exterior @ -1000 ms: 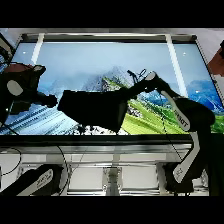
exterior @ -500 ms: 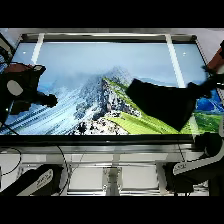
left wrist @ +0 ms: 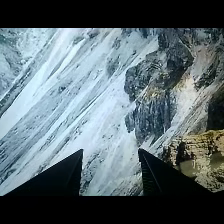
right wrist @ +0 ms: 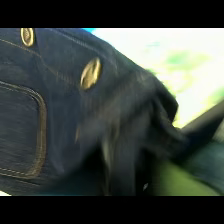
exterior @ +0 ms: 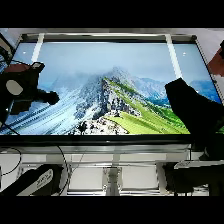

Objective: Fold the clothes and pants, and hang the long-sleeved shirts on hangers.

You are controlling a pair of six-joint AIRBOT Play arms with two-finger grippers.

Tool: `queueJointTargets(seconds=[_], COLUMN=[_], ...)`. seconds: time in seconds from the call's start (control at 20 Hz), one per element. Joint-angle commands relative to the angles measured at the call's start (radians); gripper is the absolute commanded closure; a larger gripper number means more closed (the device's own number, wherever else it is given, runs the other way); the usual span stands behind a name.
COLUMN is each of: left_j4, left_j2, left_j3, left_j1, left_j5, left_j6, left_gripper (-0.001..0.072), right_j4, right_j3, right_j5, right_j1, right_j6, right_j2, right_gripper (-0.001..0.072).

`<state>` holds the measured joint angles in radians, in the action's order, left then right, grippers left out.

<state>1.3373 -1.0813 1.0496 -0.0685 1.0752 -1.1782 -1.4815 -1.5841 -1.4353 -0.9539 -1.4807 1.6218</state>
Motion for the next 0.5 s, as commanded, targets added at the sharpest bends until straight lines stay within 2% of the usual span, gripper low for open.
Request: queueJointTargets(seconds=[0.0, 0.2, 0.3, 0.35, 0.45], left_j4=[-0.019, -0.019, -0.020, -0.022, -0.022], left_j2=[0.000, 0.000, 0.000, 0.000, 0.000], left_j3=[0.000, 0.000, 0.000, 0.000, 0.000], left_j1=[0.000, 0.000, 0.000, 0.000, 0.000], left_j5=[-0.008, -0.009, -0.008, -0.008, -0.008], left_j6=[-0.013, -0.013, -0.013, -0.012, -0.012], left_gripper=[0.0293, 0.0294, 0.0294, 0.0294, 0.0294], right_j4=[-0.023, 0.029, 0.219, 0.339, 0.520], right_j3=[-0.001, 0.003, 0.029, 0.046, 0.081], right_j5=[-0.040, -0.041, -0.003, 0.008, -0.011], right_j1=[-0.101, -0.156, -0.139, -0.111, -0.013], right_j6=[-0.010, -0.010, 0.008, 0.041, 0.124], right_j2=[-0.008, -0.114, -0.204, -0.253, -0.346], right_gripper=[0.0331, 0.0331, 0.0345, 0.0417, 0.0673])
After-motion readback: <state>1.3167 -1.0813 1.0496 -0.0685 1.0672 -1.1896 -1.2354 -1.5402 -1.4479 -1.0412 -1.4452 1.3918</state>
